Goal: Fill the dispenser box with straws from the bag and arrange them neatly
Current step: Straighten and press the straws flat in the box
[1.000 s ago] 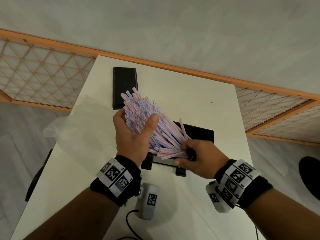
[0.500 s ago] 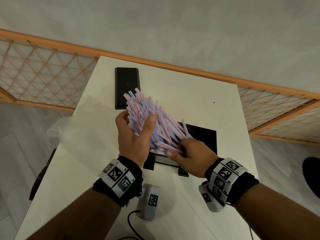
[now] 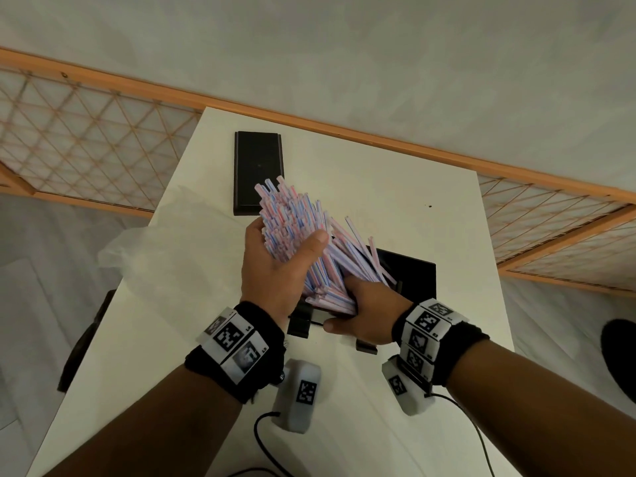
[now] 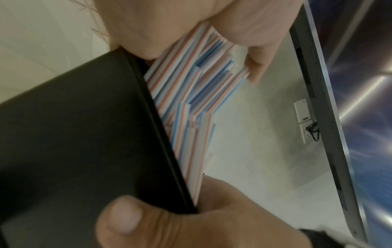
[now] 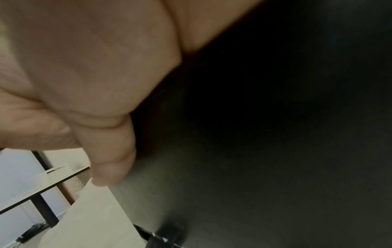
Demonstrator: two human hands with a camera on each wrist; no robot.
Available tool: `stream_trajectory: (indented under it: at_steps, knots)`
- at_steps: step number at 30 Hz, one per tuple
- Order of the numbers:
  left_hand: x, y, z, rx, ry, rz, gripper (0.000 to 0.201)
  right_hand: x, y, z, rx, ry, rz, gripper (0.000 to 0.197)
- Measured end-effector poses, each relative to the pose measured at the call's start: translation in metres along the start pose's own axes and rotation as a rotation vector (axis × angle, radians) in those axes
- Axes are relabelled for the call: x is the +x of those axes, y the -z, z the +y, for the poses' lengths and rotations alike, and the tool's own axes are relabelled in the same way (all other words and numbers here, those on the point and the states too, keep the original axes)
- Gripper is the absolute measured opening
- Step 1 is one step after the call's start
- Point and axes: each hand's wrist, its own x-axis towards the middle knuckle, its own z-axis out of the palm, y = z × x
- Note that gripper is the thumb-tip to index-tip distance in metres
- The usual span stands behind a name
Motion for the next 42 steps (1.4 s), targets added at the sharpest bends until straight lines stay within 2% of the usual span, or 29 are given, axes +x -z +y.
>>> stream_trajectory:
  at_steps: [4,6,8,11,14,15,17,20,22,24,26,28,30,31,35,38,42]
  knots:
    - [0.004,-0.004,0.007,0.029,-0.045,-0.091,0.051,-0.003,-0.001,-0.002,0.060,0.067,0.036,0.053]
    - [0.004,-0.009,0.008,0.046,-0.071,-0.101,0.037,-0.001,-0.004,0.000,0.076,0.119,0.075,0.070]
    - [0.003,-0.012,0.009,0.052,-0.091,-0.086,0.023,-0.003,-0.008,0.001,0.110,0.159,0.109,0.076]
    - [0.001,-0.015,0.011,0.028,-0.156,-0.052,0.019,-0.009,-0.013,0.000,0.208,0.233,0.182,0.078]
    - [-0.001,-0.015,0.021,0.001,-0.221,-0.039,0.017,-0.017,-0.008,-0.006,0.280,0.282,0.309,0.062]
    - [-0.001,-0.015,0.024,-0.003,-0.236,-0.038,0.020,-0.018,-0.006,-0.006,0.263,0.279,0.336,0.057]
    - [0.006,-0.010,0.019,-0.071,-0.208,-0.016,0.039,-0.020,-0.001,-0.004,0.179,0.225,0.324,0.057]
    - [0.014,0.001,0.010,-0.282,-0.029,0.058,0.087,-0.028,0.007,0.001,0.055,0.158,0.320,0.053]
    - [0.015,0.008,0.001,-0.344,0.039,0.033,0.102,-0.036,0.009,0.007,0.033,0.163,0.380,0.045]
    - [0.012,0.009,0.003,-0.332,0.053,0.018,0.105,-0.045,0.010,0.013,0.033,0.146,0.413,0.034]
    - [0.009,0.007,0.005,-0.293,0.038,0.013,0.103,-0.049,0.007,0.015,0.044,0.123,0.373,0.039]
    - [0.008,0.004,0.004,-0.260,0.020,0.050,0.084,-0.049,0.002,0.012,0.036,0.127,0.276,0.023]
    - [0.007,0.002,0.001,-0.222,0.005,0.057,0.068,-0.042,-0.005,0.008,0.037,0.169,0.216,0.037]
    - [0.007,0.001,0.000,-0.197,-0.003,0.054,0.067,-0.036,-0.007,0.006,0.034,0.174,0.189,0.042]
    - [0.004,0.000,0.000,-0.128,-0.033,0.048,0.082,-0.020,-0.010,0.002,-0.010,0.077,0.092,0.049]
    - [0.003,0.000,0.000,-0.104,-0.043,0.064,0.084,-0.015,-0.012,-0.003,-0.014,0.082,0.046,0.060]
    - [-0.002,0.000,-0.001,-0.071,-0.035,0.091,0.085,-0.015,-0.008,-0.010,0.059,0.160,0.156,0.031]
